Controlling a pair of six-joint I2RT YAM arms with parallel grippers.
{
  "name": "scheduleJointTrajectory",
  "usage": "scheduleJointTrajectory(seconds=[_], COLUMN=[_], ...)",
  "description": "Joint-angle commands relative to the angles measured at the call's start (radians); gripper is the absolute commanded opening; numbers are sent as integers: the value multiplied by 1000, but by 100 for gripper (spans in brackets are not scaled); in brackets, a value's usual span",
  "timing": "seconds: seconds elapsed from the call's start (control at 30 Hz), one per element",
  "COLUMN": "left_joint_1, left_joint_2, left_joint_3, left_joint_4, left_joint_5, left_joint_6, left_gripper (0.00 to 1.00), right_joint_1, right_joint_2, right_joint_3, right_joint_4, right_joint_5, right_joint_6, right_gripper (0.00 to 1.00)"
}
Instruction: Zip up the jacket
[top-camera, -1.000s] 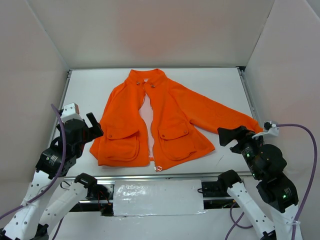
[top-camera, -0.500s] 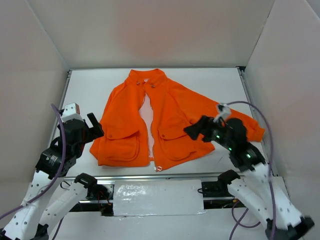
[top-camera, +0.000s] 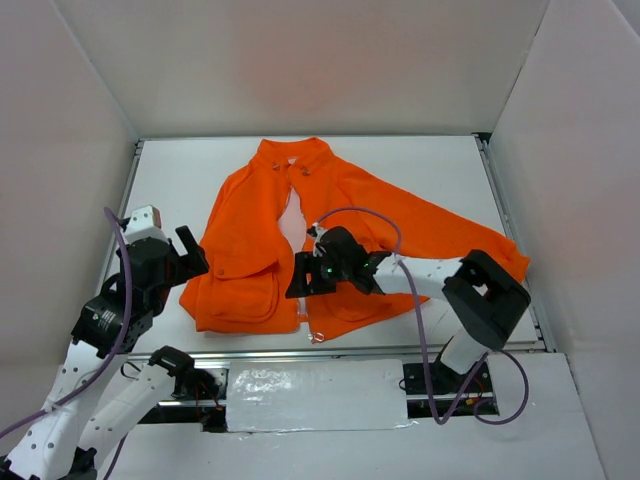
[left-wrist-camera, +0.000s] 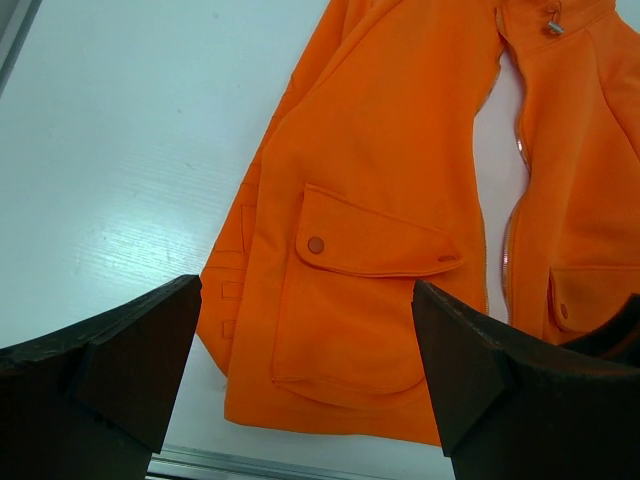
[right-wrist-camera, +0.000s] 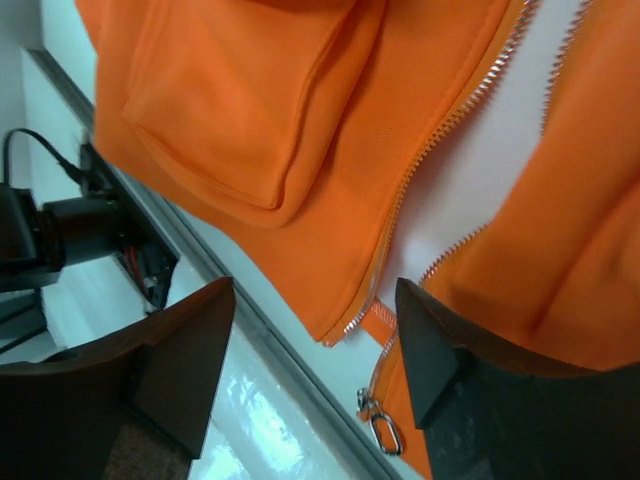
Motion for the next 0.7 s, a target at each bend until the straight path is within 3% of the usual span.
scheduleJointTrajectory(seconds=[0.0,0.4,0.6,0.67], left_joint_1=[-5,-7,-7,-5], left_joint_2=[0,14,13,16], left_joint_3=[16,15,13,15], left_joint_4=[49,59,64,62], left_joint_5=[15,43,50,50], left_joint_6=[24,41,44,44], left_gripper=[99,99,99,100], right_joint_1=[30,32,32,32], right_joint_2=[60,203,217,217], right_joint_3=[63,72,52,48], right_joint_4=[126,160,209,221], right_joint_5=[-1,48,21,18], right_joint_6=[16,56,88,99], right_gripper=[71,66,42,25])
